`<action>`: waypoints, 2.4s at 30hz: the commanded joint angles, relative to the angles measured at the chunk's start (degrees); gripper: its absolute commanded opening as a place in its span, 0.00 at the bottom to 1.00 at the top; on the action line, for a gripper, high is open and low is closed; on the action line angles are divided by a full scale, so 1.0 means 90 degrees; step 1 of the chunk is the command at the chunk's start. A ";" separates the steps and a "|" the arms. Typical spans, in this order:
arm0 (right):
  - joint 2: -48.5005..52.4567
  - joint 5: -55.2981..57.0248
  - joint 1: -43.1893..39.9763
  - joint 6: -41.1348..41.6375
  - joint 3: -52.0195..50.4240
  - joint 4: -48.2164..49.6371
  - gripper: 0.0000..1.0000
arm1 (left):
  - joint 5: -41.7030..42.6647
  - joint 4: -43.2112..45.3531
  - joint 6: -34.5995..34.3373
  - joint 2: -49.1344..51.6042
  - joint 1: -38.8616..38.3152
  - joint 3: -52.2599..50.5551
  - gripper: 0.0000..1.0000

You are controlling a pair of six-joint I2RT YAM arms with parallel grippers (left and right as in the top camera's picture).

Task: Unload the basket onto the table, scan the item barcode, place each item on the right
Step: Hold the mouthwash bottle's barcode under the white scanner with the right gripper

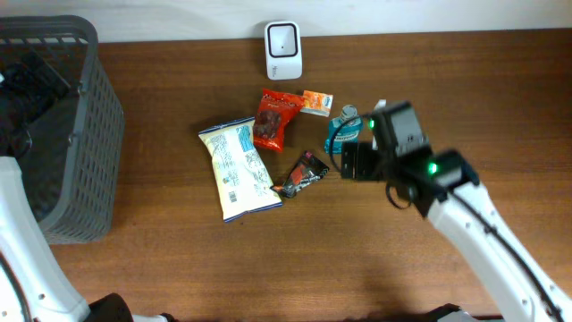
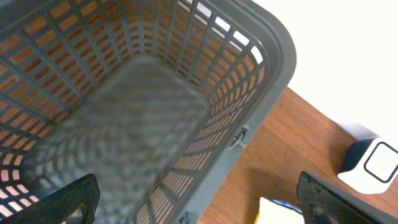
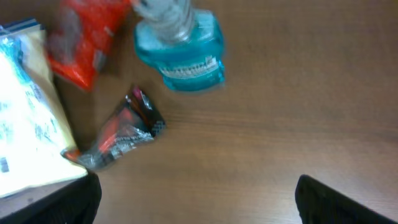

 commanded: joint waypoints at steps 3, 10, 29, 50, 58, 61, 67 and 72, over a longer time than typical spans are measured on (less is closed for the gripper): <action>-0.0253 0.0279 0.0036 -0.0107 -0.0668 0.1003 0.99 | -0.0027 0.0015 -0.0063 0.0017 0.0022 0.0078 0.99; 0.1501 0.0432 0.0163 -0.0976 -0.0772 0.2620 0.98 | -0.0027 0.0015 -0.0063 0.0017 0.0022 0.0078 0.99; 0.2412 0.0869 0.0165 -0.1207 -0.0772 0.4515 0.86 | -0.0027 0.0015 -0.0063 0.0017 0.0022 0.0078 0.99; 0.2409 0.0823 0.0168 -0.0338 -0.0299 0.4313 0.63 | -0.0027 0.0015 -0.0063 0.0017 0.0022 0.0078 0.99; 0.2412 0.0187 0.0165 -0.0367 0.1625 0.2676 0.59 | -0.0027 0.0015 -0.0063 0.0017 0.0022 0.0078 0.99; 0.2467 0.0080 0.0165 -0.0364 0.2188 0.2540 0.60 | -0.0027 0.0015 -0.0063 0.0017 0.0022 0.0078 0.99; 0.3623 -0.0571 0.0160 0.0719 0.3215 0.3381 0.57 | -0.0027 0.0015 -0.0063 0.0017 0.0022 0.0078 0.99; 0.5331 -0.1710 0.0080 0.3456 0.4818 0.4204 0.62 | -0.0027 0.0015 -0.0063 0.0017 0.0022 0.0078 0.99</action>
